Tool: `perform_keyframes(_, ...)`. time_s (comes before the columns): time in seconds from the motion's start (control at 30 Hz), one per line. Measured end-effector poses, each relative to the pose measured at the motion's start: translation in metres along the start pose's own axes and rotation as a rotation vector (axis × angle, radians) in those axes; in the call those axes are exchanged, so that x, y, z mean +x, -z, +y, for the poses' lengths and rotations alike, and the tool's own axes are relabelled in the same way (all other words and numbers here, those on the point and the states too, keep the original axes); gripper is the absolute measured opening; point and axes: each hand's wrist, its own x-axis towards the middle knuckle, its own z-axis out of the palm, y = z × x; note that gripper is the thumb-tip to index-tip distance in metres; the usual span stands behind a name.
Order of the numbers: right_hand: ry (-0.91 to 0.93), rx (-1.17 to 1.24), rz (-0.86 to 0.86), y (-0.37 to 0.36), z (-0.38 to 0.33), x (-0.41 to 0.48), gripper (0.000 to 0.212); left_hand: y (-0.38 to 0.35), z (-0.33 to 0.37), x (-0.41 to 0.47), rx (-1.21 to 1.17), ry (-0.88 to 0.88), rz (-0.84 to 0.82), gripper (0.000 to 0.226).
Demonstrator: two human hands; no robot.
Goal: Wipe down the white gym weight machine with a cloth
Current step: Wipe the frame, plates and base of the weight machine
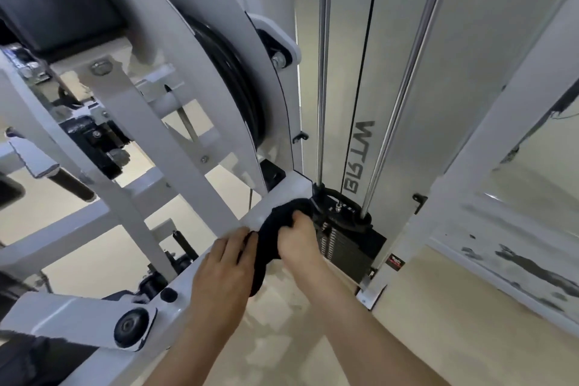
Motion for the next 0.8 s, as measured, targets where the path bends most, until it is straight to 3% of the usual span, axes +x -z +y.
perform_keyframes(0.1, -0.100, 0.053, -0.044, 0.003, -0.011, 0.011, 0.055, 0.006, 0.015, 0.024, 0.070, 0.042, -0.066, 0.075)
perform_keyframes(0.23, -0.293, 0.353, -0.226, 0.009, 0.007, -0.009, 0.032, 0.008, 0.035, 0.047, 0.151, 0.076, -0.148, 0.072)
perform_keyframes(0.37, -0.212, 0.284, -0.348, 0.043, 0.005, -0.019, 0.017, 0.005, 0.039, 0.047, 0.110, 0.168, -0.253, 0.064)
perform_keyframes(0.5, -0.021, 0.197, -0.100, 0.116, -0.001, -0.016, 0.021, 0.009, 0.058, 0.056, -0.255, 0.219, -0.236, 0.028)
perform_keyframes(0.63, 0.124, 0.026, 0.323, 0.197, 0.013, -0.024, 0.029, 0.009, 0.137, 0.075, -0.470, 0.149, -0.228, 0.011)
perform_keyframes(0.8, 0.118, 0.076, 0.577, 0.266, 0.041, -0.017, 0.015, -0.009, 0.214, 0.121, -0.793, 0.261, -0.312, 0.021)
